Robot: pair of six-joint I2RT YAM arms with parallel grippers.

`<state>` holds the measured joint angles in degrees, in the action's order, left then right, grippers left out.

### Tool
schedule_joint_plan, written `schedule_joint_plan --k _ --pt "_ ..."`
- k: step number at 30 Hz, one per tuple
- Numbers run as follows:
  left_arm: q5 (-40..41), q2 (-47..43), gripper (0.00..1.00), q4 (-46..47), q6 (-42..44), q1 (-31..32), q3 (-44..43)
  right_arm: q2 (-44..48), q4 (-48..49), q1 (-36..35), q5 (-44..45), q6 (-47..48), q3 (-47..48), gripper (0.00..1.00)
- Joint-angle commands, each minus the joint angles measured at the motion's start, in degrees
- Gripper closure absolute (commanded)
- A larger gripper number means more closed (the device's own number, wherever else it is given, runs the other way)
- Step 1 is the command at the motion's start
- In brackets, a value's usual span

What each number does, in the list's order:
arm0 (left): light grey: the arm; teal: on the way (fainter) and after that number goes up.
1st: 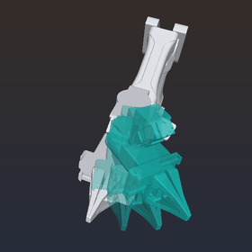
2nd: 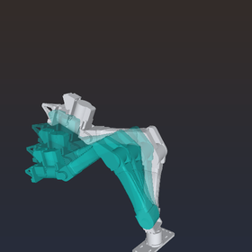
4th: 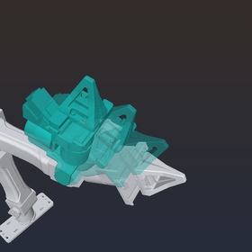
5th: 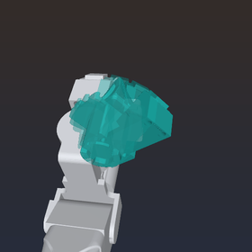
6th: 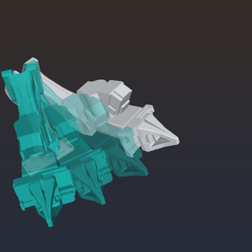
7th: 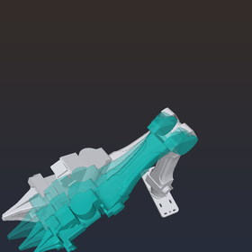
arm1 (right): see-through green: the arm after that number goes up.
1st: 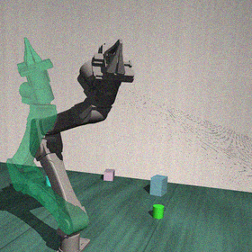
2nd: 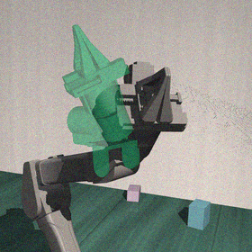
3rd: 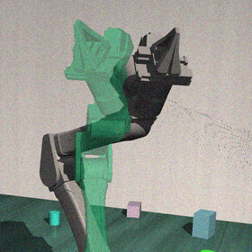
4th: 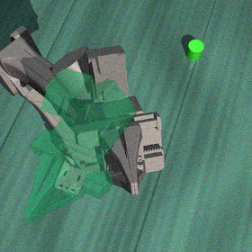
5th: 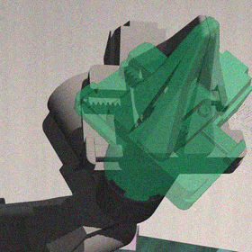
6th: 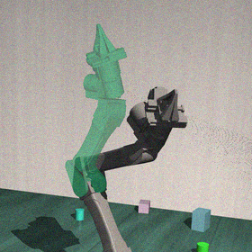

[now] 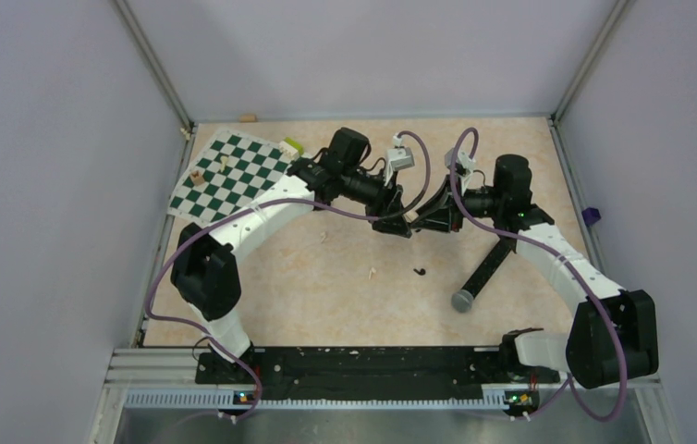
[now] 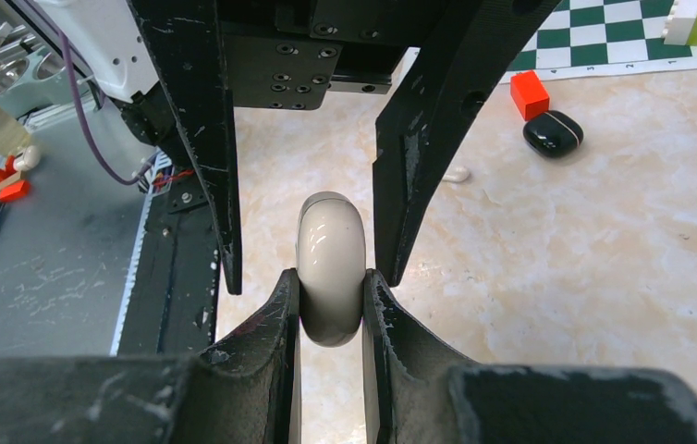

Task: Insert the wireless bluetooth earbuds into the charging case
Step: Pick up the charging case at the center of the board, then open the charging case.

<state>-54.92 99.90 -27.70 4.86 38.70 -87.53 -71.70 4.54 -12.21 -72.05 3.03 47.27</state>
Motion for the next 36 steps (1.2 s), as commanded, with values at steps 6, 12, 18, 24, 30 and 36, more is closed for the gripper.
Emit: schedule_joint_plan --k 6,12,18,24,30,36 --pt "-2.5 -1.0 0.58 0.7 0.8 0.2 -1.1 -0.1 1.3 -0.4 -0.6 0.9 2.6 1.00" --pt "-2.5 -1.2 0.72 0.6 0.9 0.2 -1.1 -0.1 2.4 0.0 -1.0 -0.6 2.5 1.00" --pt "-2.2 -1.4 0.93 0.3 0.9 0.2 -1.5 -0.3 3.6 0.7 -1.7 -1.8 2.3 1.00" --pt "-1.9 -1.8 1.00 -0.6 1.9 0.2 -1.5 -0.1 4.9 2.3 -4.1 -3.9 2.4 0.72" --pt "-2.4 -2.2 1.00 -0.8 2.3 0.2 -1.3 0.3 5.9 4.2 -4.3 -5.3 2.4 0.49" --pt "-2.5 -2.6 1.00 -0.9 2.3 0.1 -1.2 0.2 6.8 4.4 -2.9 -5.6 1.8 0.45"
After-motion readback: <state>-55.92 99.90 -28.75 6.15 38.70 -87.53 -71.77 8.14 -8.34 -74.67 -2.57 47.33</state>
